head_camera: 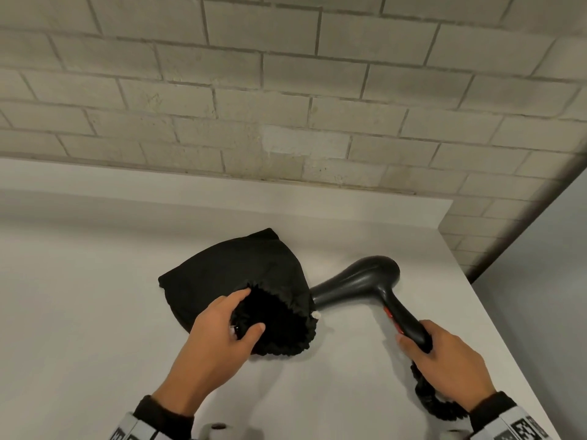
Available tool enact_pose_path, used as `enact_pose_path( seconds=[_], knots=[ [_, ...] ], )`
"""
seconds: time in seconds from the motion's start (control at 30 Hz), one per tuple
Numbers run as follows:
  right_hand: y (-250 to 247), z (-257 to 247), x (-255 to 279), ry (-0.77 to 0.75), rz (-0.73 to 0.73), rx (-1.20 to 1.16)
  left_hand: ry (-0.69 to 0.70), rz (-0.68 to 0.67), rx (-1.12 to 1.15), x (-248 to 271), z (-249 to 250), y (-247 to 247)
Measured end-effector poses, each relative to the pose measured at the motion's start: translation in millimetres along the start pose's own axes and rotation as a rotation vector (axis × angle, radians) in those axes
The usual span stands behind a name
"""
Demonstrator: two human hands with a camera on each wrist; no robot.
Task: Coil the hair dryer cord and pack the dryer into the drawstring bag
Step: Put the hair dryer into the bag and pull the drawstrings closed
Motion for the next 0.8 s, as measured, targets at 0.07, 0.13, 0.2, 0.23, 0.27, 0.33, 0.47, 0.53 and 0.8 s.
enact_pose_path(
  seconds=[0.07, 0.13, 0.2, 0.23, 0.27, 0.33, 0.47, 0.53, 0.8],
  knots=[
    [-5, 2, 4, 0.017, 0.037, -0.046, 0.000, -0.016, -0.003, -3, 1, 0],
    [-12, 3, 10, 0.028, 0.091, -0.085, 0.000, -0.033, -0.014, -7, 4, 1],
    [-20, 3, 17, 0.033, 0.149, -0.129, -0.001, -0.050, -0.029, -10, 6, 3],
    [-24, 2, 22, 0.036, 0.177, -0.153, -0.002, -0.060, -0.035, -13, 9, 4],
    [-28, -1, 26, 0.043, 0.201, -0.173, -0.002, -0.069, -0.040, -15, 11, 5],
    [-36, -8, 35, 0.051, 0.232, -0.199, 0.005, -0.081, -0.048, -19, 17, 8],
    [-41, -32, 56, 0.056, 0.242, -0.162, 0.030, -0.082, -0.058, -25, 35, 10],
    [-35, -44, 65, 0.053, 0.230, -0.102, 0.042, -0.071, -0.046, -26, 46, 10],
    [-6, -76, 82, -0.025, 0.285, 0.130, 0.067, -0.067, -0.016, -33, 76, 17]
  ],
)
Point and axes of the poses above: each hand's wrist, its own x-axis away from the middle knuckle, its own y-axis out of the palm, z = x × y, the point moved 7 cm from there along -x, towards the middle knuckle, and after that the axes turned 15 degrees about -x, right-handed, at the moved point
